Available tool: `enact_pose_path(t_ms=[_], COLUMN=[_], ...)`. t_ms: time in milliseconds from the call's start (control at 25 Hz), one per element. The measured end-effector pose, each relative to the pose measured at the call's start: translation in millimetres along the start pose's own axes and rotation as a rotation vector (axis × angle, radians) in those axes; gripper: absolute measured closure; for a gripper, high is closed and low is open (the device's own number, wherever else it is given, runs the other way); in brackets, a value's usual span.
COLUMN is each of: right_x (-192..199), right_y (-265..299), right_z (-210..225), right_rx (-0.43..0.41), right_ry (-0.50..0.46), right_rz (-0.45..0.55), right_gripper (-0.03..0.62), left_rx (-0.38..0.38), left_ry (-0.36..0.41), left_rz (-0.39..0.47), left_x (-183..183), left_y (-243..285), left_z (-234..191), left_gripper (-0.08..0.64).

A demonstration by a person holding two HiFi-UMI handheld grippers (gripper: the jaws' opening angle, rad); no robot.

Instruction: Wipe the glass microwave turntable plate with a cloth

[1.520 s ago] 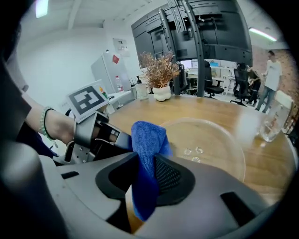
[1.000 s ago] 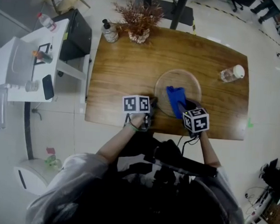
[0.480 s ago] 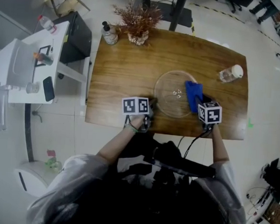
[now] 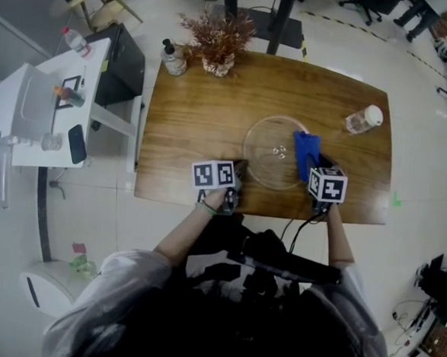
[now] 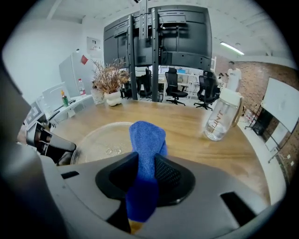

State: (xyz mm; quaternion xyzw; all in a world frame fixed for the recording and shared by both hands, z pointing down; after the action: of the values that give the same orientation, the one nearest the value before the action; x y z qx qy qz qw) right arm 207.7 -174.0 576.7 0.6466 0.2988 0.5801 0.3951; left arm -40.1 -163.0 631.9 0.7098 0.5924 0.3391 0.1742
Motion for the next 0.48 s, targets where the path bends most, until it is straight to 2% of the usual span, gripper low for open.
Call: enact_pose_path(t_ms=[40,120,320,480], right_x=[2,5,26,54], right_y=[-5,-16,-48,-74], right_z=[-3,-10,-21,-26], right_rx=[-0.009,-0.039,-0.115,-0.157], right_ry=[0.031,0.096,0.249,0.338], right_rz=[0.016,0.053,0.132,0.170], right_gripper=[0.474,0.474,0.474,0.474], left_rx=[0.015,0.038,0.047,0.018], left_ry=[-0.001,-0.022,-0.070,0.008], left_rz=[0.014,0.046,0.163,0.295], left_x=[2,8,14,16], left_y=[-2,-9,-36,-64], left_z=[1,1,1,22], left_gripper=[0.515,0.462,0.462,0.473])
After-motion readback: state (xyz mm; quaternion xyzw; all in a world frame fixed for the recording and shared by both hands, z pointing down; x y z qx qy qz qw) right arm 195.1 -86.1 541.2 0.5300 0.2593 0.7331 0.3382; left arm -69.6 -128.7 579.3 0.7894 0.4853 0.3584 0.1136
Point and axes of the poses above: the fingertips, and each gripper's own axes: y forward along the fingers, z to its right, x out of its underside, the point moved 3 cm from there along -y, backward along the fingers, and after that the axes turned 10 degrees about -z, right-handed, at the moved point
